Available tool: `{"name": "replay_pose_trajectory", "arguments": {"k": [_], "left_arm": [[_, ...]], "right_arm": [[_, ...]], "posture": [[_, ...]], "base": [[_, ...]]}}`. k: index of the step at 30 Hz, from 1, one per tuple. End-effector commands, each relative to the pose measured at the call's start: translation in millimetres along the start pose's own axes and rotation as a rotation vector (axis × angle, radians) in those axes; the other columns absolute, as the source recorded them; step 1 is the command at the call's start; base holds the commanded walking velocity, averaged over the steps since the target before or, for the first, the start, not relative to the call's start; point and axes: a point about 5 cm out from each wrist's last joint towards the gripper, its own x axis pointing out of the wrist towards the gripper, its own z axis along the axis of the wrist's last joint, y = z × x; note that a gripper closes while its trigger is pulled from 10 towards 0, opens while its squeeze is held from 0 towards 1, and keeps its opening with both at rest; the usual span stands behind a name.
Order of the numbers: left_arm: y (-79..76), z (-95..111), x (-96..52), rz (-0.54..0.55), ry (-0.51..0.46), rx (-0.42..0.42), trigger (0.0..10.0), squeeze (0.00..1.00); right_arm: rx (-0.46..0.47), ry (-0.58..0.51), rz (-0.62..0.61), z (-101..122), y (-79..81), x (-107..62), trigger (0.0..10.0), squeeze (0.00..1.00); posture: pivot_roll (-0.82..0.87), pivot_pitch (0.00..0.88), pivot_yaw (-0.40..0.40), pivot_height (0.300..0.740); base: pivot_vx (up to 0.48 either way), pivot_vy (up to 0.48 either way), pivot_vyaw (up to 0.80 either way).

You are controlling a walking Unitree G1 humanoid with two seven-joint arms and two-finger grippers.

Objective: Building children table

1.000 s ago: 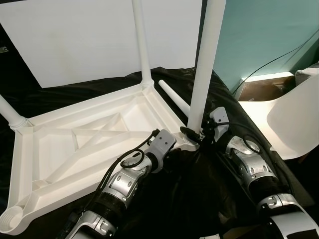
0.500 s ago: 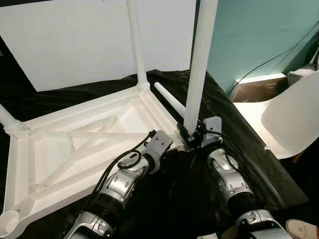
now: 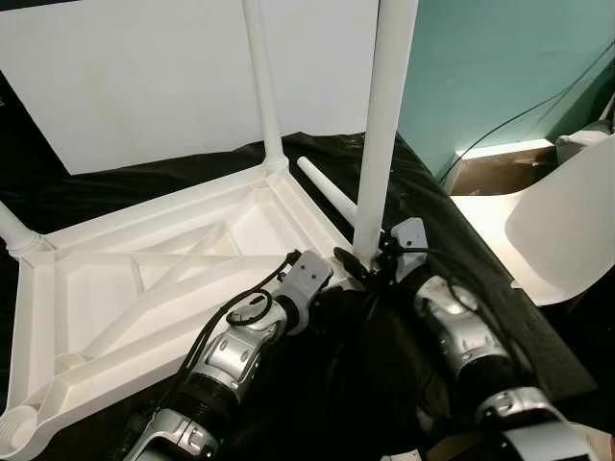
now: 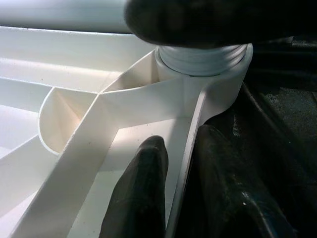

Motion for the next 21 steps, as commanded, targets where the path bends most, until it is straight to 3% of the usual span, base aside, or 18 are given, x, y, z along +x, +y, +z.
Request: {"name": "replay_pose_trajectory", "arguments": {"k": [1, 5, 14, 15, 16, 21], "left_arm": [[-14.9, -37, 0.2, -0.116, 0.159, -0.062, 10.0, 0.00], [-12.7, -35, 0.4, -0.108, 0.153, -0.061, 10.0, 0.00], [-14.4, -38, -2.5, -0.098, 0.154, -0.072, 10.0, 0.00], [-14.9, -38, -2.7, -0.097, 0.153, -0.074, 10.0, 0.00], [-15.2, -38, -2.8, -0.096, 0.153, -0.076, 10.0, 0.00], [-16.6, -40, -3.6, -0.095, 0.154, -0.080, 10.0, 0.00]], "right_arm": [[-0.021, 0.029, 0.072, -3, 4.5, 2.4, 10.0, 0.00], [-0.062, 0.058, 0.104, 5, -9.7, 3.8, 10.0, 0.00], [-0.123, 0.137, 0.216, 7, -14.4, 4.2, 10.0, 0.00], [-0.145, 0.172, 0.245, 2, -14.1, 0.7, 1.8, 0.00], [-0.154, 0.193, 0.277, -1, -12.9, -2.4, 0.0, 0.00], [-0.109, 0.217, 0.289, -14, 0.5, -4.2, 0.0, 0.00]], "posture": [[0.03, 0.000, 0.019, 0.740], [0.04, 0.000, 0.013, 0.740], [0.06, 0.000, 0.001, 0.740], [0.06, 0.000, -0.001, 0.740], [0.06, 0.000, -0.002, 0.740], [0.06, 0.000, -0.001, 0.740]], "base": [[0.000, 0.000, 0.00], [0.000, 0.000, 0.00], [0.000, 0.000, 0.00], [0.000, 0.000, 0.00], [0.000, 0.000, 0.00], [0.000, 0.000, 0.00]]}}
